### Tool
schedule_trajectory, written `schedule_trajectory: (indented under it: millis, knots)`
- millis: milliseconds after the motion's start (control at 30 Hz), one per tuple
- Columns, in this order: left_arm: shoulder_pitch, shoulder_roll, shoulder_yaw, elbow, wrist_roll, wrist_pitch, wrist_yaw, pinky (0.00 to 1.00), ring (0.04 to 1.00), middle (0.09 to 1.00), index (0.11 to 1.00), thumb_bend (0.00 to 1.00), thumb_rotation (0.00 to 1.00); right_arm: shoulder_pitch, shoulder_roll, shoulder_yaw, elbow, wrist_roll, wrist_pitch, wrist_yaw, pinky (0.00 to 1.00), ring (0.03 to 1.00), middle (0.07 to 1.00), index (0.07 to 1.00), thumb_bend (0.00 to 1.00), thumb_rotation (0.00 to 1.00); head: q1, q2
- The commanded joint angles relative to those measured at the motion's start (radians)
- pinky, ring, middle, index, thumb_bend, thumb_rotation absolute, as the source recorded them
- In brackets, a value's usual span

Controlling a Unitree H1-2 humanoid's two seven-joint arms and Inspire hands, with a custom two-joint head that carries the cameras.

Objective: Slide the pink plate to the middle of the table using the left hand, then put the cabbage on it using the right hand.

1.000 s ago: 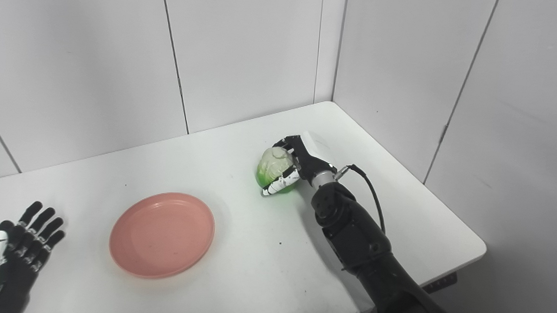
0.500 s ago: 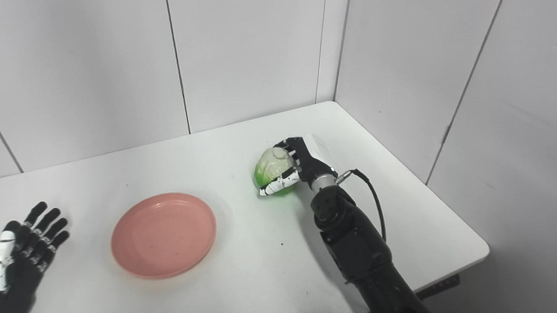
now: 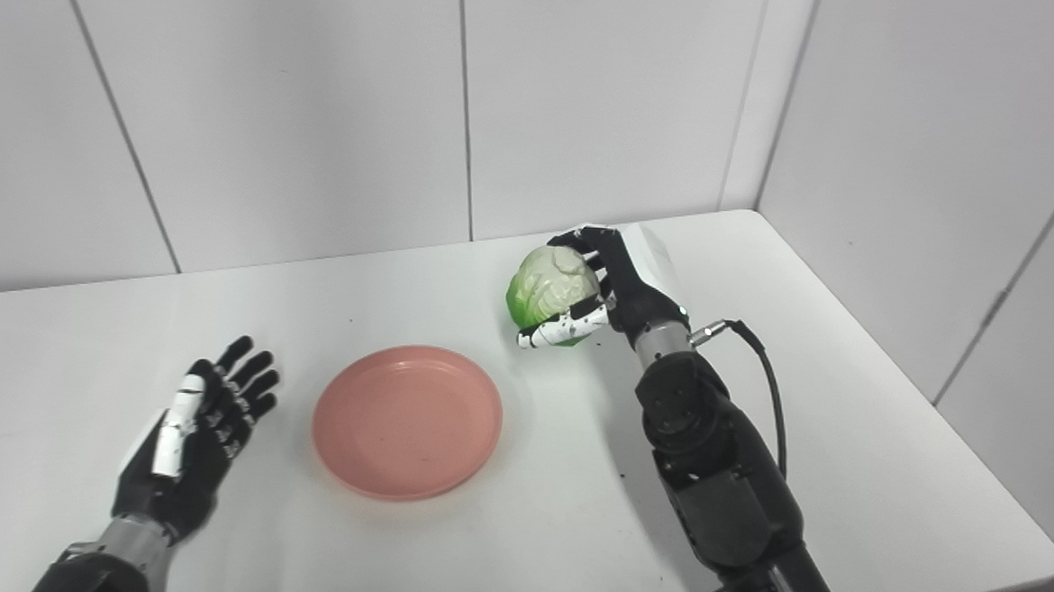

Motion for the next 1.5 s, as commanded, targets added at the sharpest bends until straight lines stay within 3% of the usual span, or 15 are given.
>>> schedule_trajectory:
  millis: [0,367,667,800,1133,1467]
  knots:
    - [-0.002,-0.011,-0.012,-0.02,0.015,0.023,0.016,0.99,0.949,0.943,0.937,0.46,1.0,-0.066,0.01,0.009,-0.027,0.001,-0.028,0.009,0.36,0.394,0.493,0.541,0.51,0.0,0.023,0.0]
    - [-0.009,-0.064,-0.037,-0.034,0.051,0.037,0.074,0.98,0.942,0.94,0.938,0.46,1.0,-0.105,0.075,0.112,0.03,0.0,-0.109,0.05,0.35,0.39,0.486,0.543,0.51,0.0,0.128,0.011]
    - [-0.012,-0.087,-0.049,-0.05,0.067,0.054,0.104,0.93,0.929,0.93,0.929,0.47,1.0,-0.111,0.131,0.164,0.084,-0.003,-0.159,0.069,0.37,0.387,0.493,0.542,0.51,0.0,0.162,0.032]
    - [-0.014,-0.089,-0.051,-0.051,0.068,0.055,0.106,0.93,0.929,0.931,0.929,0.47,1.0,-0.106,0.147,0.187,0.088,-0.014,-0.14,0.084,0.38,0.392,0.494,0.533,0.51,0.0,0.161,0.042]
    - [-0.012,-0.089,-0.046,-0.075,0.063,0.081,0.108,0.94,0.935,0.933,0.932,0.46,1.0,-0.086,0.14,0.221,0.123,-0.044,-0.184,0.088,0.38,0.387,0.492,0.53,0.51,0.0,0.145,0.058]
    - [-0.009,-0.08,-0.052,-0.093,0.068,0.094,0.103,0.95,0.93,0.931,0.929,0.47,1.0,-0.077,0.092,0.269,0.129,-0.154,-0.2,0.087,0.37,0.375,0.474,0.54,0.51,0.0,0.122,0.078]
